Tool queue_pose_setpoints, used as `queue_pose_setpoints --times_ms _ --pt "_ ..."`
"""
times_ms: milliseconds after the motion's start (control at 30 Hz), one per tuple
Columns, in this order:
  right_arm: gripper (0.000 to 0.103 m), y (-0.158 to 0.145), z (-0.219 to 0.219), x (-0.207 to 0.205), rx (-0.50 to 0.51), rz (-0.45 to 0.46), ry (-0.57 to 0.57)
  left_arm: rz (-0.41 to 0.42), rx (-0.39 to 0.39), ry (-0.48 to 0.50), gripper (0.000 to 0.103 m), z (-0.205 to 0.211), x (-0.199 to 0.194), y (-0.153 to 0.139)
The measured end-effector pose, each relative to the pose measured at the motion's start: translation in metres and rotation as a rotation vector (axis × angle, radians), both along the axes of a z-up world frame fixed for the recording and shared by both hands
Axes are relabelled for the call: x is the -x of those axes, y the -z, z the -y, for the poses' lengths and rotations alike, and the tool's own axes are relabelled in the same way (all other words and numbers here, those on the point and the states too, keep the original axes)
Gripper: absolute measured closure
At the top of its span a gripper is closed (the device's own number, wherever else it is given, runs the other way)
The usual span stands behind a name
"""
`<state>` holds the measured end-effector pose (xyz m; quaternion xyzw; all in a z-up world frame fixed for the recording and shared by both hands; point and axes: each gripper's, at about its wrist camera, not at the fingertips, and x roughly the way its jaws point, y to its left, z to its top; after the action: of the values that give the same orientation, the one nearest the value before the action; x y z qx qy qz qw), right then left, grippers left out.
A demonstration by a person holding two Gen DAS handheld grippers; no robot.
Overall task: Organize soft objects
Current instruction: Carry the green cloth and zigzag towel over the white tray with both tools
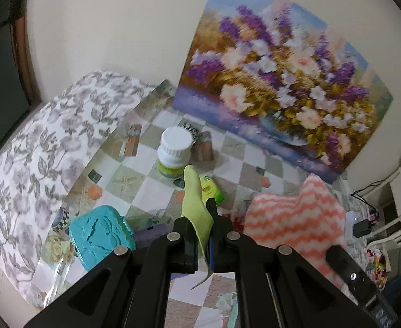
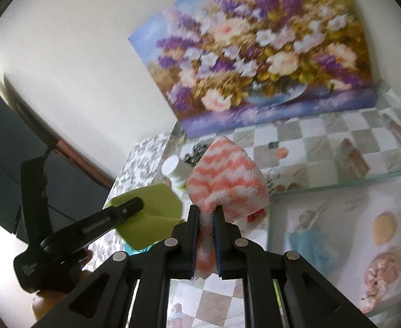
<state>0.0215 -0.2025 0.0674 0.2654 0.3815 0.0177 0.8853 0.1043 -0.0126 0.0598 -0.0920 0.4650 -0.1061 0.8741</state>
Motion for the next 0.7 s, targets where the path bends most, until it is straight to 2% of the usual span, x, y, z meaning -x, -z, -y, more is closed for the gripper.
queue_pose_setpoints --times_ms 167,367,700 --pt "0.092 -0.011 0.024 0.016 0.034 0.013 0.089 0.037 0.003 0.028 0.098 0.010 0.012 -0.013" --pt "0.092 -0.017 0.059 0.034 0.131 -0.032 0.237 0.057 -0.011 0.111 0.098 0.043 0.030 -0.019" --pt "0.092 0.002 0.135 0.077 0.155 -0.174 0.492 0.057 -0.056 0.357 0.098 0.130 0.078 -0.011"
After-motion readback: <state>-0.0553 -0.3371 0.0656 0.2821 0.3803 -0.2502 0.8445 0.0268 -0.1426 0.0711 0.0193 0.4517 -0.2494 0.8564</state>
